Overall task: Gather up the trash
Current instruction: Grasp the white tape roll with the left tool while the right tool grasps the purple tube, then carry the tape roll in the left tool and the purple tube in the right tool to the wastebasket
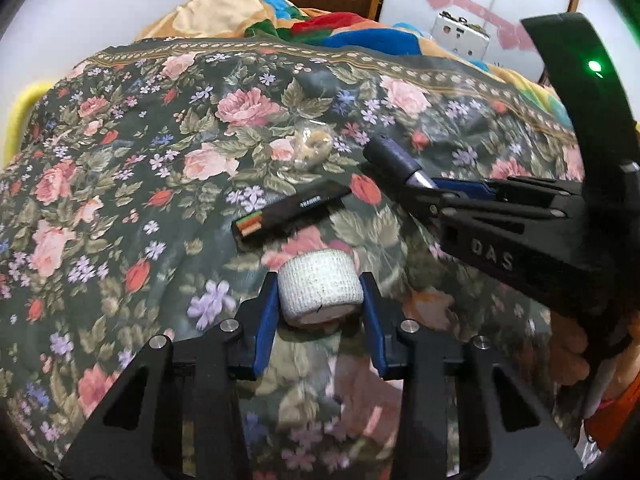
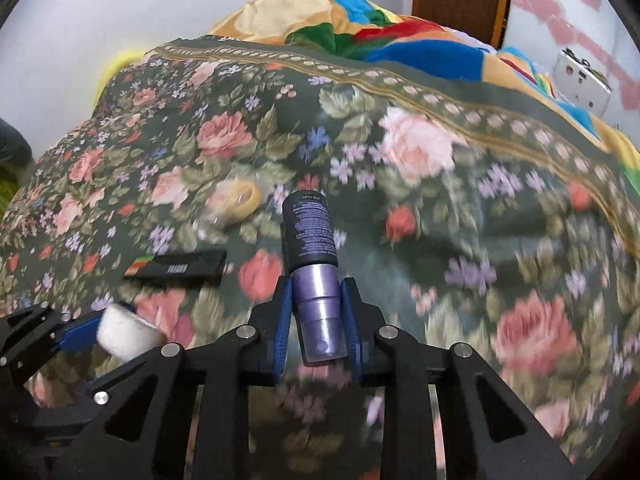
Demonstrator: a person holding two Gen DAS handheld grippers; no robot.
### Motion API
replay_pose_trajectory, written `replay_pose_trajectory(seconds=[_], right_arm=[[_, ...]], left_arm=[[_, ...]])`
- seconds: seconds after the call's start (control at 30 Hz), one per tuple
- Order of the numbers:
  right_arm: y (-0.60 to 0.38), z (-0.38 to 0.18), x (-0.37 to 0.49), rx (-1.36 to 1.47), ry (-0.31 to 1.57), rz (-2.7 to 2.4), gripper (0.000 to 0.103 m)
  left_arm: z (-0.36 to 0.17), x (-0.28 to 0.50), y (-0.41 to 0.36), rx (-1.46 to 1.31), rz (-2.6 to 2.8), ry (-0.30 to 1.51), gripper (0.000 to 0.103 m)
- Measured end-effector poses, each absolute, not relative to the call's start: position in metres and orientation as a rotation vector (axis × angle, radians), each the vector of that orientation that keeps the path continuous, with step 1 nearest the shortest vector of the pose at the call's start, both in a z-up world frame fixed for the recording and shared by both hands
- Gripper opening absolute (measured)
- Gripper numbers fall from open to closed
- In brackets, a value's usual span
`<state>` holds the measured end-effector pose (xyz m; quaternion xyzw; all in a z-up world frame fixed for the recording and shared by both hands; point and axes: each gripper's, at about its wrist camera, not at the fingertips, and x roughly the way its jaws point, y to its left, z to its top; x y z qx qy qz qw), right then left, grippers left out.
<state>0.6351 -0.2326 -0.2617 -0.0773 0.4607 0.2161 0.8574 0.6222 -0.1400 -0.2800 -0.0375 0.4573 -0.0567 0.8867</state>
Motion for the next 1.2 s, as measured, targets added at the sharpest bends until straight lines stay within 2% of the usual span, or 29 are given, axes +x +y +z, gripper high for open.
replay_pose_trajectory(seconds=[0.27, 0.83, 1.2], right_arm=[[-0.241, -0.235, 0.585, -0.121, 0.993, 0.426, 0.022], [-0.226, -0.062, 0.437, -0.051, 0.767, 0.441, 0.022], [-0.187, -0.021, 0.339, -0.029, 0.7, 0.538, 0.022]], left_arm=[[-0.235, 0.574, -0.14, -0.051, -0.132, 0.946, 0.038], [-0.063, 0.409, -0.1, 0.003, -0.047, 0.698, 0.038], [-0.037, 0.29, -0.034, -0.034, 0.055, 0.652, 0.038]])
